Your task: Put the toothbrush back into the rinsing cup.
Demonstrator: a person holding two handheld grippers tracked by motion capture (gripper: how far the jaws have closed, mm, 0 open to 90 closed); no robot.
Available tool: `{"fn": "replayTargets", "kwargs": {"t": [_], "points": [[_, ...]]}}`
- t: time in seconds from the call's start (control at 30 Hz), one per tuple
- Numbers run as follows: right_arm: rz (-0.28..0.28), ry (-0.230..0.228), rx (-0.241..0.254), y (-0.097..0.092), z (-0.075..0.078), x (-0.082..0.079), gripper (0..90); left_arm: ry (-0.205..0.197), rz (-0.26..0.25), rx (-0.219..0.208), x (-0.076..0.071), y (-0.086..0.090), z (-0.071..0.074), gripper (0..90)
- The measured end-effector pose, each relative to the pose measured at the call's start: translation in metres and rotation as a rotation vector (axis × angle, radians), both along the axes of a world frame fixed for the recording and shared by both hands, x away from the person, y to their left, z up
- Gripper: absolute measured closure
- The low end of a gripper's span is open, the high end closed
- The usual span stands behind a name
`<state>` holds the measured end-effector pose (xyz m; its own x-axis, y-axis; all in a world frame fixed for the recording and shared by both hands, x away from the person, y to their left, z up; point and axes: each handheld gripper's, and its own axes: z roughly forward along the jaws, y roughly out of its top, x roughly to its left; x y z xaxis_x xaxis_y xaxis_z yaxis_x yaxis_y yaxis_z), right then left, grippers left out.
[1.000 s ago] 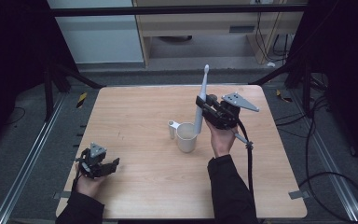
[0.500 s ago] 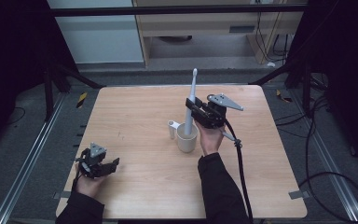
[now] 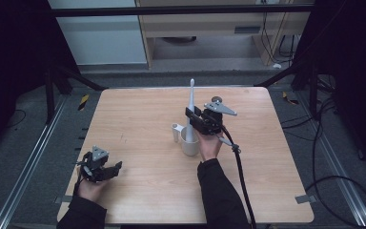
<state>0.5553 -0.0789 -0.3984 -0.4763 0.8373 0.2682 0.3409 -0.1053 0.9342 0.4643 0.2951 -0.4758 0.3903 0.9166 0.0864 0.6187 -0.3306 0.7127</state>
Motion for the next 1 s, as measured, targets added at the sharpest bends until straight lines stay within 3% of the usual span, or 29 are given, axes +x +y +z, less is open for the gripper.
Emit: {"fn": "replayTargets", "kwargs": {"t": [0.3,0.57,1.0], "points": [[-0.016,0.028,-0.044,0.007,-0.015,0.001,67.3,0.0,0.0,0.0,0.0,0.0,0.0,37.1],[-0.014,0.051,-0.098,0.011,-0.023,-0.001,67.2,-0.001,-0.001,0.001,0.0,0.0,0.0,37.1],[-0.003,0.11,-0.146,0.01,-0.032,-0.002,66.5,0.002,-0.002,0.004,0.0,-0.001,0.0,36.9]]}}
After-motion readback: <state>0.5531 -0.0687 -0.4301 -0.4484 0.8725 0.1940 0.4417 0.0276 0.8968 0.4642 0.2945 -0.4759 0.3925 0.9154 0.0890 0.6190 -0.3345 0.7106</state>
